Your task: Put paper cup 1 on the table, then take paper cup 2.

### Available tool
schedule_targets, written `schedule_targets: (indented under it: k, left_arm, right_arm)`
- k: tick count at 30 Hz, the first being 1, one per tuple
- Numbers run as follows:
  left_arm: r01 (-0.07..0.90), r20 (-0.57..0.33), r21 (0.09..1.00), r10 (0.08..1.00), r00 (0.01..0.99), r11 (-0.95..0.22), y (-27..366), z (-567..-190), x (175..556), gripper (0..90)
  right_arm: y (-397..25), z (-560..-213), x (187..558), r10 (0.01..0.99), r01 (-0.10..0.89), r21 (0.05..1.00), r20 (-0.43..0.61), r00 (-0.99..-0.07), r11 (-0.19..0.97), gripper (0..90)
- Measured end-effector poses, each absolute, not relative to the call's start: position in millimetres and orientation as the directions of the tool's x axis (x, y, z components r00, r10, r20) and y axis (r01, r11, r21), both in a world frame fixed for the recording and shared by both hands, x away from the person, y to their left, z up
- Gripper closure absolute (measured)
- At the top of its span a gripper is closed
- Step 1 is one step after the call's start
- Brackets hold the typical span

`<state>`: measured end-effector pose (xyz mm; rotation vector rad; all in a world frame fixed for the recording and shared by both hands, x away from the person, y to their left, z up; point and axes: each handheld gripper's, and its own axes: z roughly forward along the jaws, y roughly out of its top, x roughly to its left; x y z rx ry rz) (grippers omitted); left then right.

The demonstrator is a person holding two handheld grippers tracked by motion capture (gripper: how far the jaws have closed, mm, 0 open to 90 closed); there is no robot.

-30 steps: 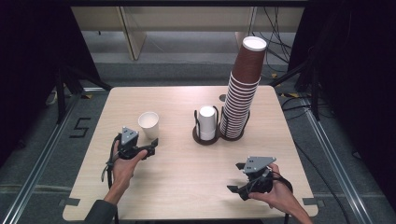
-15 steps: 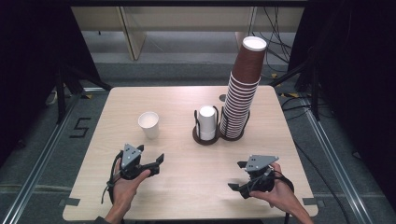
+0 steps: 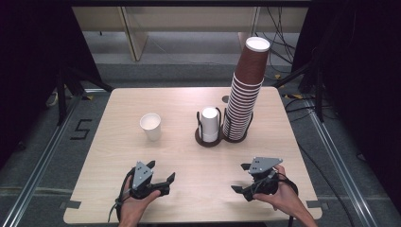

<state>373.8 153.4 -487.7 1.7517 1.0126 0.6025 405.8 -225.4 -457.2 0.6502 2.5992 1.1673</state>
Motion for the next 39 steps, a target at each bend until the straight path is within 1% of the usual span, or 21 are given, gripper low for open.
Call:
schedule_targets:
  k: [5, 6, 10, 11, 14, 15, 16, 17, 20, 21, 23, 25, 26, 27, 32, 34, 35, 36, 39]
  left_arm:
    - [0.343, -0.033, 0.92, 0.833, 0.552, -0.191, 149, -494, 365, 14.8]
    - [0.35, -0.032, 0.916, 0.834, 0.551, -0.196, 149, -494, 364, 14.8]
    - [0.332, -0.012, 0.918, 0.821, 0.571, -0.217, 146, -497, 362, 14.8]
    - [0.333, -0.025, 0.921, 0.82, 0.571, -0.204, 144, -498, 363, 14.8]
    - [0.341, -0.016, 0.913, 0.816, 0.578, -0.224, 143, -500, 362, 14.8]
    - [0.334, -0.017, 0.916, 0.81, 0.586, -0.222, 142, -500, 363, 14.8]
    - [0.336, -0.017, 0.914, 0.808, 0.589, -0.226, 142, -500, 363, 14.8]
    - [0.337, -0.024, 0.916, 0.81, 0.587, -0.218, 141, -500, 363, 14.8]
    - [0.336, -0.028, 0.917, 0.806, 0.592, -0.215, 140, -499, 362, 14.8]
    - [0.337, -0.033, 0.917, 0.802, 0.596, -0.213, 140, -499, 362, 14.9]
    - [0.339, -0.036, 0.916, 0.799, 0.601, -0.214, 141, -498, 362, 14.9]
    - [0.336, -0.041, 0.919, 0.795, 0.605, -0.208, 141, -499, 363, 14.9]
    - [0.334, -0.04, 0.919, 0.795, 0.605, -0.208, 142, -499, 363, 14.9]
    - [0.335, -0.041, 0.919, 0.795, 0.605, -0.208, 142, -499, 363, 14.9]
    - [0.343, -0.039, 0.914, 0.798, 0.601, -0.215, 142, -499, 364, 14.9]
    - [0.34, -0.035, 0.915, 0.798, 0.601, -0.216, 143, -500, 365, 14.9]
    - [0.343, -0.036, 0.914, 0.799, 0.6, -0.217, 144, -500, 366, 15.0]
    - [0.35, -0.035, 0.911, 0.803, 0.595, -0.219, 144, -500, 365, 15.0]
    - [0.354, -0.037, 0.909, 0.805, 0.592, -0.218, 145, -500, 366, 14.9]
  right_arm:
    - [-228, -455, 406, 0.5, 0.325, 0.759, 0.0, -0.866, 0.563, 16.5]
    - [-229, -454, 407, 0.502, 0.318, 0.763, -0.01, -0.865, 0.563, 16.5]
    - [-236, -447, 410, 0.549, 0.332, 0.782, -0.016, -0.836, 0.528, 16.6]
    - [-238, -444, 411, 0.561, 0.338, 0.788, -0.011, -0.828, 0.514, 16.6]
    - [-245, -434, 415, 0.606, 0.352, 0.811, -0.003, -0.796, 0.467, 16.5]
    - [-247, -430, 417, 0.622, 0.365, 0.809, -0.001, -0.783, 0.46, 16.5]
    - [-249, -427, 420, 0.627, 0.354, 0.817, -0.012, -0.779, 0.456, 16.5]
    - [-250, -422, 421, 0.647, 0.377, 0.818, 0.008, -0.763, 0.435, 16.4]
    - [-256, -408, 430, 0.673, 0.367, 0.843, 0.007, -0.739, 0.394, 15.9]
    - [-257, -403, 432, 0.689, 0.384, 0.846, 0.026, -0.724, 0.371, 15.9]
    - [-262, -393, 438, 0.695, 0.366, 0.856, 0.012, -0.719, 0.364, 15.9]
    - [-265, -382, 441, 0.715, 0.368, 0.867, 0.02, -0.698, 0.335, 15.8]
    - [-268, -378, 445, 0.718, 0.332, 0.882, -0.009, -0.696, 0.333, 15.9]
    - [-269, -372, 445, 0.725, 0.356, 0.875, 0.009, -0.689, 0.328, 15.9]
    - [-275, -348, 456, 0.751, 0.333, 0.899, 0.008, -0.66, 0.283, 15.7]
    - [-277, -338, 464, 0.749, 0.32, 0.906, 0.004, -0.662, 0.278, 15.7]
    - [-277, -333, 467, 0.754, 0.323, 0.91, 0.017, -0.656, 0.261, 15.7]
    - [-278, -328, 471, 0.757, 0.308, 0.915, 0.005, -0.654, 0.26, 15.7]
    - [-278, -314, 481, 0.761, 0.31, 0.915, 0.004, -0.649, 0.26, 15.5]
